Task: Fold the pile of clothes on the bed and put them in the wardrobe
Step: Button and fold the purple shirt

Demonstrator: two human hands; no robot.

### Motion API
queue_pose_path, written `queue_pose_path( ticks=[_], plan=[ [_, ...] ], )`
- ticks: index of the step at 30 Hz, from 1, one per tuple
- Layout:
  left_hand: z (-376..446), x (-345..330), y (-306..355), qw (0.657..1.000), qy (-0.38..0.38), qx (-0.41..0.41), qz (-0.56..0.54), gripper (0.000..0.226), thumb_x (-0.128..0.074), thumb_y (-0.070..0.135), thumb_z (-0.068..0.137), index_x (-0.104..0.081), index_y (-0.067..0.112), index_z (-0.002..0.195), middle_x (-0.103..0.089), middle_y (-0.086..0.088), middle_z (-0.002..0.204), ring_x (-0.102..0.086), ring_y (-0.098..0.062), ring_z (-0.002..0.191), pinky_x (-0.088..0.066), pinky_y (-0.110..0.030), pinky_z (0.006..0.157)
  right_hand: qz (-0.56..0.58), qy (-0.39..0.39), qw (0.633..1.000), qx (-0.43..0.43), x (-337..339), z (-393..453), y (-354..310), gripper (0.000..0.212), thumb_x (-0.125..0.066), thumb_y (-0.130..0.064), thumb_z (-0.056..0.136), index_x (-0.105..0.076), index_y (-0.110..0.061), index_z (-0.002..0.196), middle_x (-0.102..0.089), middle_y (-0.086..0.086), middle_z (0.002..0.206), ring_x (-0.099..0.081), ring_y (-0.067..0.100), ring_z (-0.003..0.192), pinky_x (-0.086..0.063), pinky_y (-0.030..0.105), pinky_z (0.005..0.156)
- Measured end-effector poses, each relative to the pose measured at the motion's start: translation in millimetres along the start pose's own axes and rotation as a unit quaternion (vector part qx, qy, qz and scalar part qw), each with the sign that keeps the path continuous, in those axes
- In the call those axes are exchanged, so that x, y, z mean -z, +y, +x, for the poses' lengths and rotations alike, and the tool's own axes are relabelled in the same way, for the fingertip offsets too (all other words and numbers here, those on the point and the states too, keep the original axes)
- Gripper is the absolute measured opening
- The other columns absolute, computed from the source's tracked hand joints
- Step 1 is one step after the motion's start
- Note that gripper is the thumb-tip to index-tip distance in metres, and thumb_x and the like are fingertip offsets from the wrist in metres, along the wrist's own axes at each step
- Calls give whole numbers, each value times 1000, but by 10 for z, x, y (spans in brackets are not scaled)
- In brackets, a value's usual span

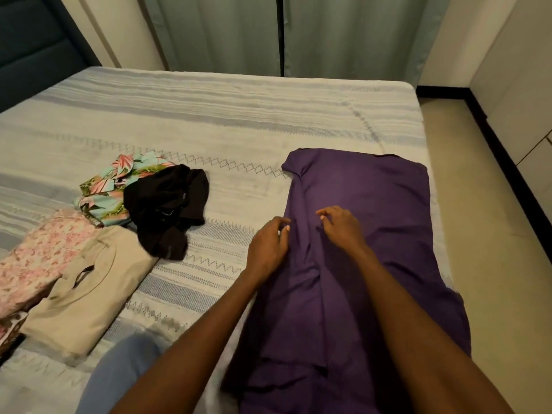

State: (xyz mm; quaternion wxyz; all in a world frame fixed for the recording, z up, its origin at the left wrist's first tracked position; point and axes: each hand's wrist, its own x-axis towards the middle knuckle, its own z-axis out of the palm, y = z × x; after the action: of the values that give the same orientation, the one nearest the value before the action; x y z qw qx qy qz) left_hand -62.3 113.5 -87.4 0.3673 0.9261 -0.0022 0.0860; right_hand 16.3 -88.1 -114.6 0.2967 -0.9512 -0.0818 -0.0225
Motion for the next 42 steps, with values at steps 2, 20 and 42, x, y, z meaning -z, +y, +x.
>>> queue_pose_path(
  ticks=[2,20,42],
  plan=[
    [460,-5,-6,998,6,40,-54,20,-49,21,98,-64,22,111,-71,1,100,-66,-18,87,-46,-28,72,-18,-6,1000,4,16,281,34,27,-53,-23,99,-70,-19,120,-65,6,124,-59,30,114,-49,45,92],
    [3108,-564,-772,982,-43,-123,140,18,-56,32,97,-63,20,108,-57,2,121,-62,-24,93,-52,-40,71,-40,41,998,14,-602,2118,291,38,-41,-52,102,-63,-35,128,-53,-4,139,-40,23,135,-29,47,109],
    [3468,-1079,-232,992,-34,114,47,34,-45,38,100,-48,8,115,-63,-14,112,-60,-38,102,-45,-42,79,150,40,968,-198,-350,2568,352,31,-39,-29,104,-62,-8,102,-66,22,111,-61,42,103,-46,41,82]
  ],
)
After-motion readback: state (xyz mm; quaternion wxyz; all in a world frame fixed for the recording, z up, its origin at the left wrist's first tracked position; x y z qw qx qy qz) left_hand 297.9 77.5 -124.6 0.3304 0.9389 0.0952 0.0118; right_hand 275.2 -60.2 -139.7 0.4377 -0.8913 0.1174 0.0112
